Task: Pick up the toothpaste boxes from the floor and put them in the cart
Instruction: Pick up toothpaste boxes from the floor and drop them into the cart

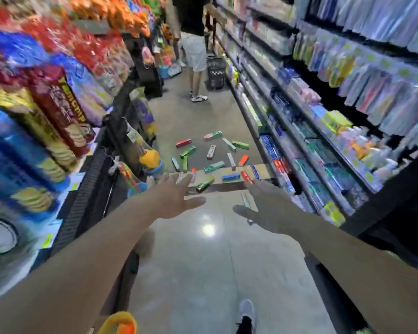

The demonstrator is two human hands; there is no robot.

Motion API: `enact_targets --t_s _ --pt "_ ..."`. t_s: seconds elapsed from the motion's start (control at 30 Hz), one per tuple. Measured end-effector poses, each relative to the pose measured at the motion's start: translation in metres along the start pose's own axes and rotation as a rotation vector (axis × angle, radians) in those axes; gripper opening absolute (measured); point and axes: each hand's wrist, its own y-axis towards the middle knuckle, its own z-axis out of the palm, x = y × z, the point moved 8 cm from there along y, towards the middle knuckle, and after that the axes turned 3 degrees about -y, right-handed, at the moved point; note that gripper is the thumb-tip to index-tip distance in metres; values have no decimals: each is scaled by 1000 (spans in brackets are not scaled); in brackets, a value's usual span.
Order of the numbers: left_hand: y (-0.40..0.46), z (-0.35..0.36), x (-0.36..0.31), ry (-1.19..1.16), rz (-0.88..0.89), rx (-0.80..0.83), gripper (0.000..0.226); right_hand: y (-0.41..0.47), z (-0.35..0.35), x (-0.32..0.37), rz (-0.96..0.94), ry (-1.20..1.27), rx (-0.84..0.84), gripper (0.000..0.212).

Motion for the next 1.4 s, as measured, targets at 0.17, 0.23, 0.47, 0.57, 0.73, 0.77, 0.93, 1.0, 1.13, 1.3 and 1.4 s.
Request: enact_targets --t_s 0.17,0.23,0.47,0.57,0.73,0.77,0.93,1.0,1.13,1.3,1.4 --pt "60 -19 4 -12 -89 37 97 69 -33 -23 -65 -219 -25 93" --pt "88 -30 1 -10 -108 33 96 95 -44 -40 -67 -219 13 99" --pt "175 -50 -17 -47 -119 87 91 183 -67 -99 -43 -207 79 115" --pt "213 -51 -12 -57 -127 103 90 218 -69 -117 -26 -218 101 117" --pt "295 -52 -5 -40 -67 112 88 283 -70 -151 37 -214 110 102" --pt "315 -52 -3 -40 -62 130 89 297 -71 -159 54 -214 107 105" --pt "419 -55 -12 -27 67 171 91 359 -79 -197 157 -182 92 97" --pt "459 -59 -21 -7 130 206 94 378 -89 -210 200 -171 98 88" --pt "539 -71 -51 23 242 247 103 411 -102 -252 332 -152 91 91" --pt "612 -59 -104 38 375 287 86 431 -102 -309 464 -72 106 93" --pt "650 -36 -135 48 408 298 88 441 -94 -341 520 -40 122 91"
